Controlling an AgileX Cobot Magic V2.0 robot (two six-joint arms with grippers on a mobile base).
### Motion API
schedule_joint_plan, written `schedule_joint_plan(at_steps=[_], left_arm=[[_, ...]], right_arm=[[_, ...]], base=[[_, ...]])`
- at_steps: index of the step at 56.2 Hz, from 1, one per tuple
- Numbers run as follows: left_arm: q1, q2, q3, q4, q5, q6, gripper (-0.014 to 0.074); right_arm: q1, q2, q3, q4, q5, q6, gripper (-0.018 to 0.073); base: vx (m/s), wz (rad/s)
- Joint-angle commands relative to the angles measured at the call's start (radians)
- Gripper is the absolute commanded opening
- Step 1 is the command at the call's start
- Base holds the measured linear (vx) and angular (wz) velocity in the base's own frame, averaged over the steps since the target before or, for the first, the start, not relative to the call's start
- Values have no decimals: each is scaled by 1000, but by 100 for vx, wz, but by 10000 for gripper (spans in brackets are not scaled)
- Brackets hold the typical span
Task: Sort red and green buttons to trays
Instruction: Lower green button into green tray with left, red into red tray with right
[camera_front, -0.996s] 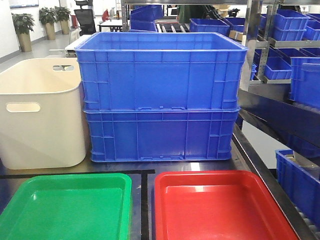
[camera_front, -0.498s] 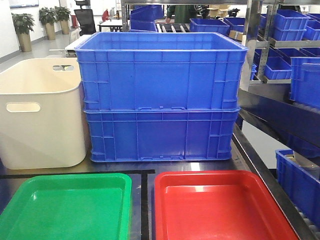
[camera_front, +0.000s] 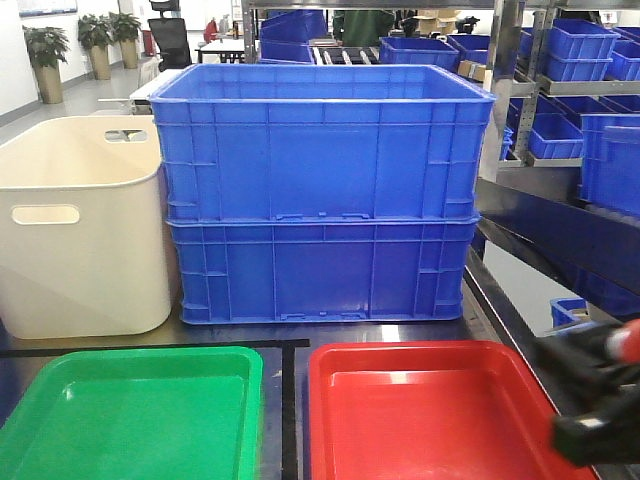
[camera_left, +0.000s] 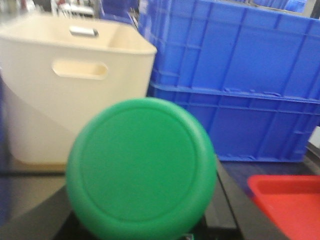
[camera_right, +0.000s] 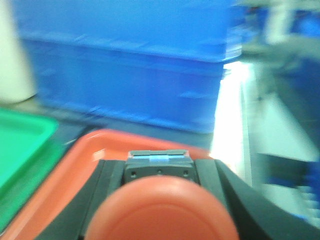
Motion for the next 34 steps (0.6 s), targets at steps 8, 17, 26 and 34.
schedule_joint_plan(at_steps=[8, 17, 26, 34], left_arm=[[-103, 175, -36, -62, -140, 8, 3], [-160, 329, -36, 29, -226, 113, 3], [-178, 449, -36, 35, -254, 95, 4], [-178, 519, -36, 35, -252, 95, 12]], right_arm=[[73, 188, -29, 0, -216, -15, -8], [72, 302, -29, 1, -247, -11, -4], [72, 374, -29, 7, -248, -11, 12], [72, 417, -29, 67, -250, -11, 67]], base=[[0, 0], [0, 0], [0, 0], [0, 0]])
